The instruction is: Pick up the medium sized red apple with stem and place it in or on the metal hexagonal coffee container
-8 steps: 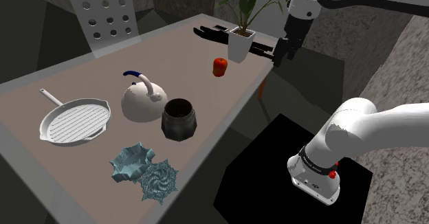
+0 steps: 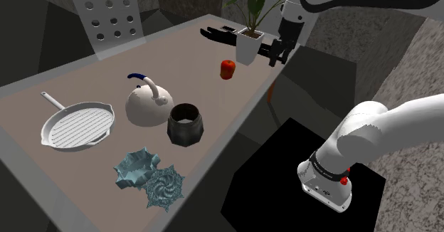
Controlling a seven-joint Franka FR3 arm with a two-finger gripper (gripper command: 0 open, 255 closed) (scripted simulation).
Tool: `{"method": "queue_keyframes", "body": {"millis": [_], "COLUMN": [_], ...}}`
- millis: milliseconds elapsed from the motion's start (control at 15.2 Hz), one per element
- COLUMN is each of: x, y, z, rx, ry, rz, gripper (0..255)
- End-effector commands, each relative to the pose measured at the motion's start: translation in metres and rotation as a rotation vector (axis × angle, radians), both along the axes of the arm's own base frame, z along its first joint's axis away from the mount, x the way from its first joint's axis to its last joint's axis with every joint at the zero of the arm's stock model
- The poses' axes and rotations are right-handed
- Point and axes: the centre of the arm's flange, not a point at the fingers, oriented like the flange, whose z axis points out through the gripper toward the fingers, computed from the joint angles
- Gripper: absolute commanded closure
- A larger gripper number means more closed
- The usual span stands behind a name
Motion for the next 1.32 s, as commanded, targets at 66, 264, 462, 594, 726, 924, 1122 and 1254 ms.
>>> {"method": "queue_keyframes", "body": {"millis": [66, 264, 462, 594, 726, 924, 1122, 1254], "x": [0.035, 0.069, 0.103, 0.126, 0.149, 0.184, 0.219, 0.243], "y": [-0.015, -0.027, -0.038, -0.044, -0.051, -0.059, -0.066, -0.071], "z": [-0.017, -0.034, -0.05, -0.06, -0.071, -0.086, -0.102, -0.112], "rx": [0.015, 0.032, 0.048, 0.059, 0.07, 0.086, 0.102, 0.113], "ry": [-0.011, -0.021, -0.03, -0.036, -0.042, -0.052, -0.061, -0.068], "rz": [0.025, 0.049, 0.073, 0.09, 0.106, 0.13, 0.155, 0.171], "gripper": [0, 0, 0, 0, 0, 0, 0, 0]}}
